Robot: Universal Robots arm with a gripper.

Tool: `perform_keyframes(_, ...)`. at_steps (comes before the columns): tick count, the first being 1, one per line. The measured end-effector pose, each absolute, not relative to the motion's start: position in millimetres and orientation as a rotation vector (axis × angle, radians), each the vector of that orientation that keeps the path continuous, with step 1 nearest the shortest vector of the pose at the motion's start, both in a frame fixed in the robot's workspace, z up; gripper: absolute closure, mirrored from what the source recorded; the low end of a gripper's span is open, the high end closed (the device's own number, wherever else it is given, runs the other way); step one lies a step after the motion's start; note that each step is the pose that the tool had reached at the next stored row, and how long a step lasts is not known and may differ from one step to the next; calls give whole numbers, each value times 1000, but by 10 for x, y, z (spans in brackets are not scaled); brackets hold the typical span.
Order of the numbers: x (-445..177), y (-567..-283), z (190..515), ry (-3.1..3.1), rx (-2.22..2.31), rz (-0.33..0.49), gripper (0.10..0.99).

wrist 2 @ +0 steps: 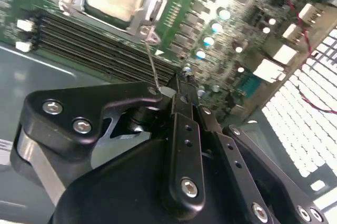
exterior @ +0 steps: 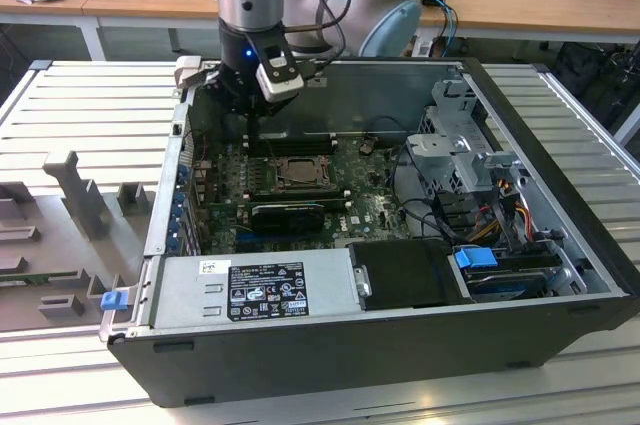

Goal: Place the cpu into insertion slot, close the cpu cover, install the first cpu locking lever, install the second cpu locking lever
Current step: 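Install the first cpu locking lever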

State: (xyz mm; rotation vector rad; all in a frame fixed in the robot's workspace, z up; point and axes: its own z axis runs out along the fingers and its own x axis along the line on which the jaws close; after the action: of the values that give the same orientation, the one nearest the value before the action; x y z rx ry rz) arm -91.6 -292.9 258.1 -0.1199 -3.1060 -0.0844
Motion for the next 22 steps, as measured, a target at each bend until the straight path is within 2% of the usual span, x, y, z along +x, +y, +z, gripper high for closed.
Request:
perform_keyframes(9,-446,-2928,2548,-3105,-120,-84,980)
perform_keyframes(22,-435,-2944,2503,-3119,-82,-149,980)
